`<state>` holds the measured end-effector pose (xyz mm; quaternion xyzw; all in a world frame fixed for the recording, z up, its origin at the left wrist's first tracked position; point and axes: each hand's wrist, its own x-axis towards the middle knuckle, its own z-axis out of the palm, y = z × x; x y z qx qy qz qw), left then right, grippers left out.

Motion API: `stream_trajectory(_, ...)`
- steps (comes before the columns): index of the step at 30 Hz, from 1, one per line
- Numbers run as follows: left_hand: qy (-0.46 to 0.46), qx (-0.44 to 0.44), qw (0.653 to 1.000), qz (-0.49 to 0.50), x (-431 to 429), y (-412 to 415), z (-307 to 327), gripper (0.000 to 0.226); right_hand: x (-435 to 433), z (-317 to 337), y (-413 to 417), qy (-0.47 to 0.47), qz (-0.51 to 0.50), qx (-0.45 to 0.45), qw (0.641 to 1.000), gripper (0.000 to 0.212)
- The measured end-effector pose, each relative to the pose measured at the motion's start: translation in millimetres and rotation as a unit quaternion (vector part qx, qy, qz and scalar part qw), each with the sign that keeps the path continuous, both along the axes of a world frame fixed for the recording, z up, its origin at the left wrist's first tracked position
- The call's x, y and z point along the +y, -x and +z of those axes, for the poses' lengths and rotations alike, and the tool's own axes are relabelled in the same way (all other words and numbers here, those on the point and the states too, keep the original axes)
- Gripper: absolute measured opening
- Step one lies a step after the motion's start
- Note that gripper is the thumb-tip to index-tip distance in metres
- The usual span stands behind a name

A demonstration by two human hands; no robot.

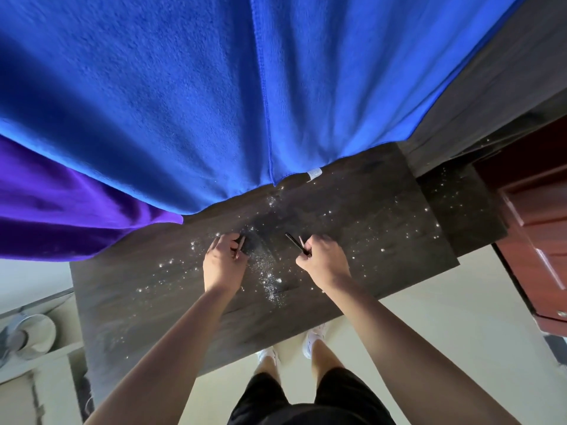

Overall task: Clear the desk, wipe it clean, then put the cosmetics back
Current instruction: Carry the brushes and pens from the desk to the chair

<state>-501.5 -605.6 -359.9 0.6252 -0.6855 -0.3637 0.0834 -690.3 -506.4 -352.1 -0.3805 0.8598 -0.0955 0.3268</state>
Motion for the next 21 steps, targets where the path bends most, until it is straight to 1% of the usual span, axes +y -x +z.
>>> stream_trajectory(5,0.015,0.019,1.000,0.012,6,-1,-2,0.033,12,-2,3,0.054,-0.088,-0.066,0.992,0.020)
stream_trajectory(10,0.025,0.018,1.000,0.008,9,0,8,0.033,7,-1,6,0.048,-0.098,-0.100,0.989,0.025)
stream_trajectory(13,0.035,0.031,0.999,0.018,7,1,25,0.028,5,9,8,0.054,-0.107,-0.123,0.985,0.024)
stream_trajectory(16,0.049,0.060,0.997,0.028,2,5,51,0.023,4,31,13,0.087,-0.111,-0.118,0.983,0.022)
stream_trajectory(18,0.064,0.092,0.993,0.019,-2,10,71,0.023,8,51,18,0.110,-0.136,-0.110,0.978,0.021)
stream_trajectory(21,0.076,0.156,0.985,-0.022,-3,26,99,0.031,25,86,32,0.147,-0.180,-0.084,0.969,0.018)
